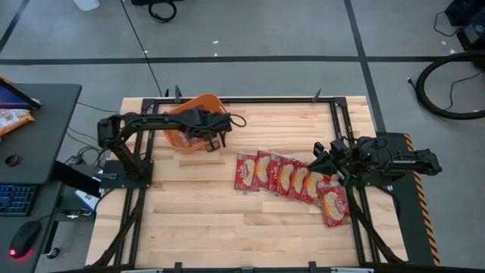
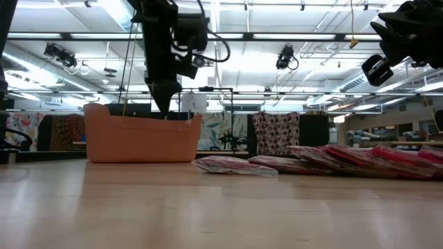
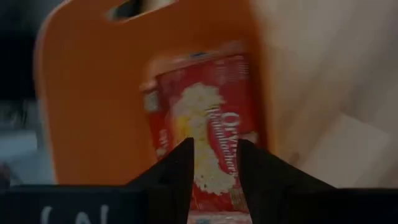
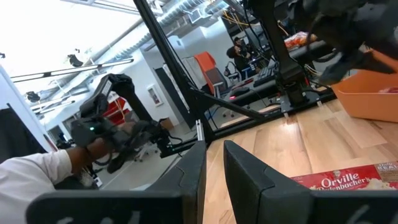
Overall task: Sort popcorn bags into baskets
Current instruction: Put the red popcorn pack into the orange bin
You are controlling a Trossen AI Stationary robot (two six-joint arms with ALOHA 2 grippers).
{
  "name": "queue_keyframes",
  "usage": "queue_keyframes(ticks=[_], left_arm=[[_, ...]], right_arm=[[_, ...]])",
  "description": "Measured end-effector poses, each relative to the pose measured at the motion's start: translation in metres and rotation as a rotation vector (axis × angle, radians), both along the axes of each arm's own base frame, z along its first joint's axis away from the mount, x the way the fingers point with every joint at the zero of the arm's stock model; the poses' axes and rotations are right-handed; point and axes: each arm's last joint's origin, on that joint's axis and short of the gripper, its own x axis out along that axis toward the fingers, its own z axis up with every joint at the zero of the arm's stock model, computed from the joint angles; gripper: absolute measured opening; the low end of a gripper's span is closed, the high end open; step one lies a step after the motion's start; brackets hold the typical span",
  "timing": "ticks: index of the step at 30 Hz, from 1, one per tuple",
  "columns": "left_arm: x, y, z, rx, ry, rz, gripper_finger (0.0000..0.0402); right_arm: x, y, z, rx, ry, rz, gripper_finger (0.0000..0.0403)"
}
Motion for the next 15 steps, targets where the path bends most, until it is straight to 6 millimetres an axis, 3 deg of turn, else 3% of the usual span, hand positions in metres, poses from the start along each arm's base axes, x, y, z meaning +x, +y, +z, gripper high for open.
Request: queue_keyframes(ticks=[7, 15], left_arm=[[0.016, -0.037, -0.007, -0.066, 0.052, -0.471, 0.012], [0.031, -0.077, -0.025, 0.083, 0.055, -0.903, 0.0135]], right_arm=[[0.0, 0.0, 0.0, 0.0, 0.0, 0.0, 0.0061], [0.0, 0.0, 0.0, 0.0, 0.0, 0.0, 0.0061]])
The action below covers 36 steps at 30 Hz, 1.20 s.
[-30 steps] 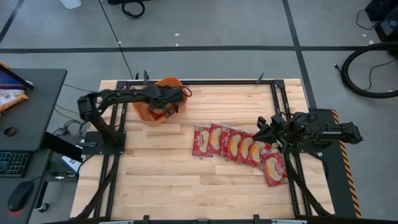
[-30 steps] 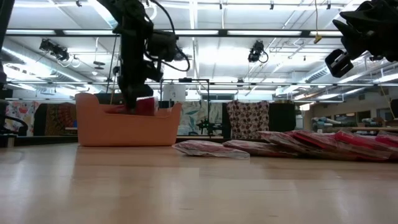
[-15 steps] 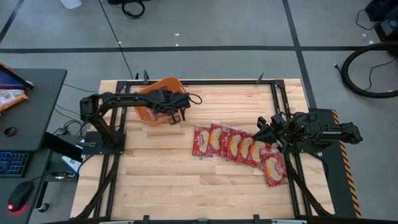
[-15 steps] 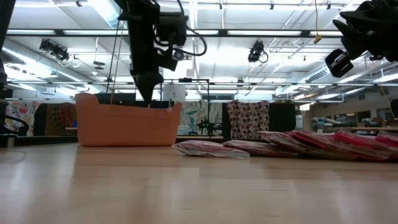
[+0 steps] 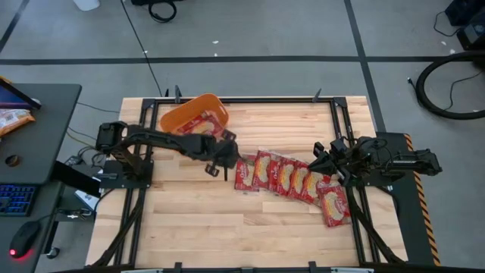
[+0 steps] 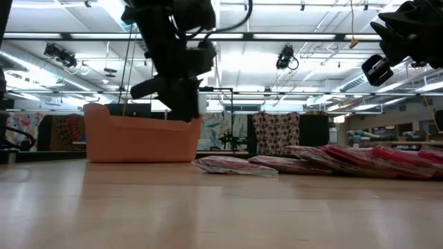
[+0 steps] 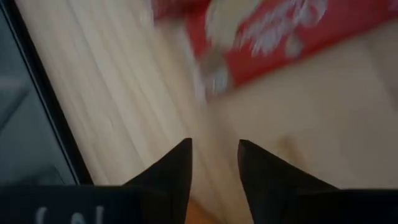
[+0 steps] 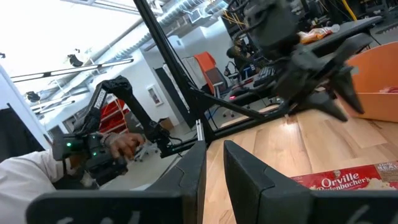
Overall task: Sort popcorn bags into baskets
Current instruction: Put the red popcorn pack into the orange bin
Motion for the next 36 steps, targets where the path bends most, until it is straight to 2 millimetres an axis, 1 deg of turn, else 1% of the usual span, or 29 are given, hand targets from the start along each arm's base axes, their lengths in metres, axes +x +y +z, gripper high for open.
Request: queue_keyframes(ticks=[5, 9, 16, 22, 23, 31, 36], left_arm=[[0.007, -0.015, -0.007, -0.01, -0.133, -0.08, 0.0177], [0.007, -0.021, -0.018, 0.003, -0.141, -0.138, 0.02], [0.01, -0.021, -0.037, 0.07, -0.051, -0.226, 0.0203], [0.014, -0.022, -0.054, 0.133, 0.042, -0.346, 0.0203], [0.016, -0.022, -0.056, 0.144, 0.034, -0.359, 0.0203], [0.019, -0.022, -0.076, 0.191, 0.128, -0.469, 0.0203], [0.023, -0.023, -0.077, 0.189, 0.1, -0.513, 0.0203]], right_arm=[[0.0, 0.0, 0.0, 0.0, 0.0, 0.0, 0.0061], [0.0, 0.0, 0.0, 0.0, 0.0, 0.0, 0.0061], [0.0, 0.0, 0.0, 0.0, 0.001, 0.0, 0.0061], [0.0, 0.0, 0.0, 0.0, 0.001, 0.0, 0.0061], [0.0, 0.0, 0.0, 0.0, 0.0, 0.0, 0.0061], [0.0, 0.0, 0.0, 0.0, -0.001, 0.0, 0.0061], [0.0, 0.0, 0.0, 0.0, -0.002, 0.0, 0.0061]])
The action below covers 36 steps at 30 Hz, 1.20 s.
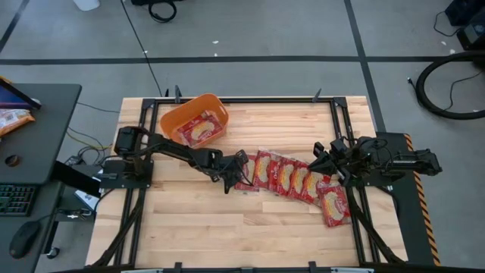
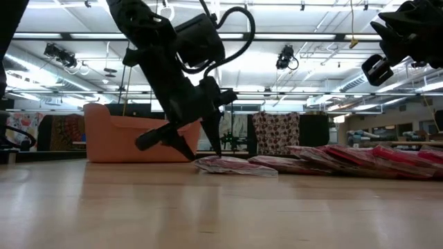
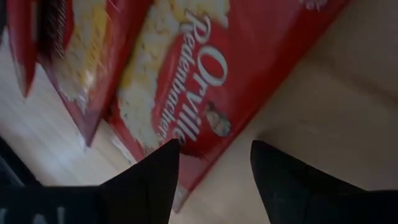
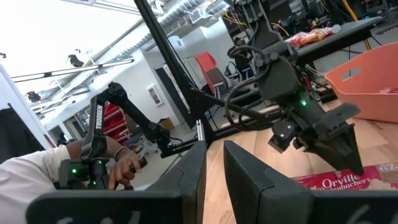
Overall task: Sort popcorn bags into baskets
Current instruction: Put the red popcorn pack into the orange bin
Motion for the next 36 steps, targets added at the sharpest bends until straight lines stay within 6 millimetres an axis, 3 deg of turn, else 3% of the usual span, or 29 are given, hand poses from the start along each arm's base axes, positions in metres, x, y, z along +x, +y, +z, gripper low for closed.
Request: queue_keyframes(ticks=[7, 11, 15, 19, 29, 36], left_arm=[[0.001, -0.005, 0.0, -0.084, -0.003, -0.067, 0.0171], [0.001, -0.006, 0.0, -0.119, -0.012, -0.045, 0.0115], [0.001, -0.007, 0.0, -0.184, -0.041, 0.053, 0.0031], [0.0, -0.012, 0.007, -0.238, -0.067, 0.104, 0.0016], [-0.034, -0.015, 0.066, -0.353, -0.09, 0.289, 0.0015], [-0.061, -0.005, 0.122, -0.432, -0.399, 0.652, 0.0014]], right_arm=[[0.0, 0.0, 0.0, 0.0, 0.0, 0.0, 0.0061], [0.0, 0.0, 0.0, 0.0, 0.0, 0.0, 0.0061], [0.0, 0.0, 0.0, 0.0, 0.0, 0.0, 0.0061], [0.0, 0.0, 0.0, 0.0, -0.001, 0.0, 0.0061], [0.0, 0.0, 0.0, 0.0, -0.001, 0.0, 0.0061], [0.0, 0.0, 0.0, 0.0, -0.003, 0.0, 0.0061]])
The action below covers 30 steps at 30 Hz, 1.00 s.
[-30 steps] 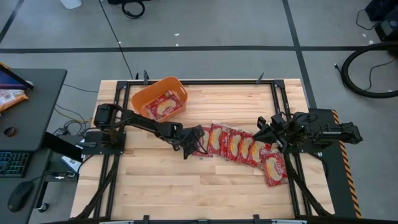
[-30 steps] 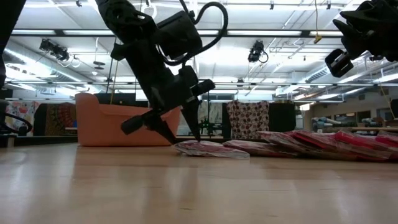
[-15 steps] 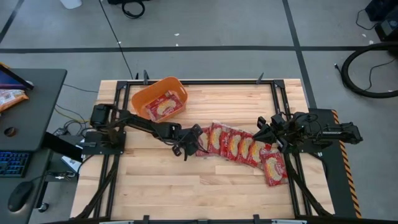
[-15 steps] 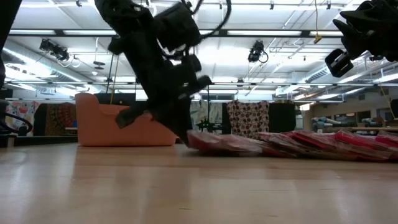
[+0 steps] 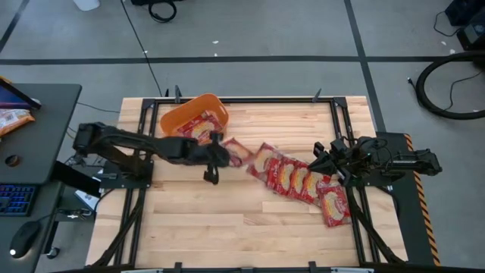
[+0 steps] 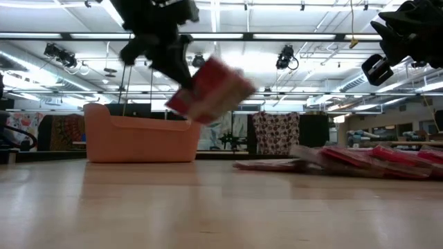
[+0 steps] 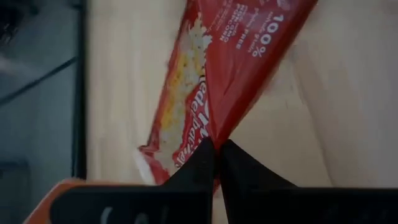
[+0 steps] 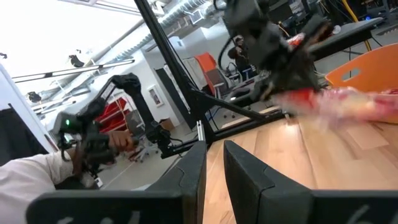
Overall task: Sort popcorn bags into baskets
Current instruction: Put the red popcorn pack into the orange bin
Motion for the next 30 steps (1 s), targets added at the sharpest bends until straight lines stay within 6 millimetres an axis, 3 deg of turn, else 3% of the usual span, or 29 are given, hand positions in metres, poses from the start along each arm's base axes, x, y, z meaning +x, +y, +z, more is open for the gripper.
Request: queue_keyframes(ticks=[6, 10, 20, 30], left_arm=[[-0.024, 0.014, 0.043, -0.073, -0.269, 0.273, 0.0014], [-0.04, 0.03, 0.048, -0.028, -0.317, 0.537, 0.0014], [-0.061, 0.074, 0.012, -0.157, -0.075, 0.943, 0.0019], [-0.05, 0.112, -0.034, -0.168, 0.156, 1.084, 0.0021]], right_arm=[[0.0, 0.0, 0.0, 0.0, -0.002, 0.0, 0.0061], [0.0, 0.0, 0.0, 0.0, -0.003, 0.0, 0.0061], [0.0, 0.0, 0.002, -0.002, -0.026, 0.0, 0.0061], [0.0, 0.0, 0.003, -0.002, -0.033, 0.0, 0.0061]])
